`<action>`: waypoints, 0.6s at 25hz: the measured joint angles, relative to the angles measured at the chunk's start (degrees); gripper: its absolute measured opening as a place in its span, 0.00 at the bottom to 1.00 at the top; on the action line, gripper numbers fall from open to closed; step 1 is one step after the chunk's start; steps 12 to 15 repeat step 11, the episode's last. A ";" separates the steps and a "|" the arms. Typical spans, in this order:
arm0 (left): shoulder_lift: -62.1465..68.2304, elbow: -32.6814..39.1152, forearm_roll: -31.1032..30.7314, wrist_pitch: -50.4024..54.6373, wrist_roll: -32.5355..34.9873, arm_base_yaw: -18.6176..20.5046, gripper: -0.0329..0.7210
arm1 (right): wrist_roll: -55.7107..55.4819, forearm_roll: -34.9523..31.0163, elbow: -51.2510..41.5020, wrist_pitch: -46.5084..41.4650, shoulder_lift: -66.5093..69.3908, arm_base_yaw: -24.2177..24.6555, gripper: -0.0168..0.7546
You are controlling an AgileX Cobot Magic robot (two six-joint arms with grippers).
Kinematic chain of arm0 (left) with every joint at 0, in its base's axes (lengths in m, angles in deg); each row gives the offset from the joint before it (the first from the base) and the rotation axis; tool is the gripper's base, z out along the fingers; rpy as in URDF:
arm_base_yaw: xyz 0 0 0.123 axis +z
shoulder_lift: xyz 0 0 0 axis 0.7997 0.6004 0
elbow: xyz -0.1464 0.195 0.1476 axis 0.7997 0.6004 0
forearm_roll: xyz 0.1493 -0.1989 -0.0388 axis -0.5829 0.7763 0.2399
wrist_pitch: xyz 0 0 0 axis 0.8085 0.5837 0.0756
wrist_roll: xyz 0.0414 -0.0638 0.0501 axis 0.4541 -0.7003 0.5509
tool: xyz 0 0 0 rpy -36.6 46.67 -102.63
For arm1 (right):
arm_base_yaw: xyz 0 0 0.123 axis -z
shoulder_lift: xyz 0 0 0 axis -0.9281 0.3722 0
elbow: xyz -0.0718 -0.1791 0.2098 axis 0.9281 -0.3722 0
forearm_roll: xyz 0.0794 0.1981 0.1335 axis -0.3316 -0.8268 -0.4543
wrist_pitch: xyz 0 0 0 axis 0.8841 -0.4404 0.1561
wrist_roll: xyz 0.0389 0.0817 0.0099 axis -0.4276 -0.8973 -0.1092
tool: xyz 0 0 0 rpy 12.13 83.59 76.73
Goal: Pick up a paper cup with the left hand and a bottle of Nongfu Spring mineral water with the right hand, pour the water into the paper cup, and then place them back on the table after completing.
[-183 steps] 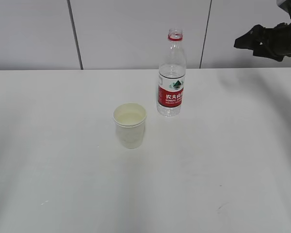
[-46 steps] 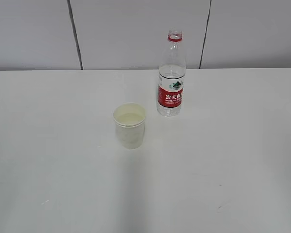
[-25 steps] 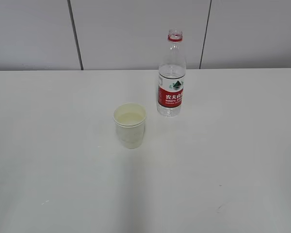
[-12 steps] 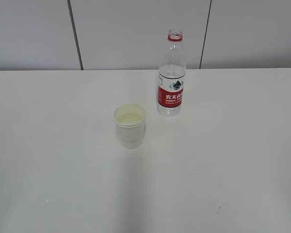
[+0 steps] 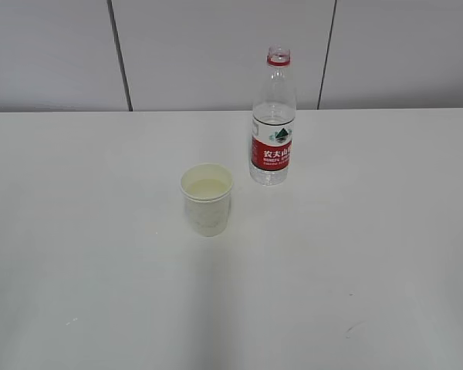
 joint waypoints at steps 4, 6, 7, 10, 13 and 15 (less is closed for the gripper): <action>0.00 0.00 0.00 0.00 0.00 0.00 0.61 | 0.00 0.00 0.00 0.00 0.00 0.00 0.79; 0.00 0.00 0.00 0.00 0.00 0.00 0.61 | 0.00 0.00 0.00 0.00 0.00 0.00 0.79; 0.00 0.00 0.00 0.00 0.00 0.00 0.61 | 0.00 0.00 0.00 0.10 0.00 0.00 0.79; 0.00 0.00 0.00 0.00 0.00 0.00 0.61 | 0.00 0.00 0.00 0.10 0.00 0.00 0.79; 0.00 0.00 0.00 0.00 0.00 0.00 0.61 | 0.00 0.00 0.00 0.10 0.00 0.00 0.79; 0.00 0.00 0.00 0.00 0.00 0.00 0.61 | 0.00 0.00 0.00 0.10 0.00 0.00 0.79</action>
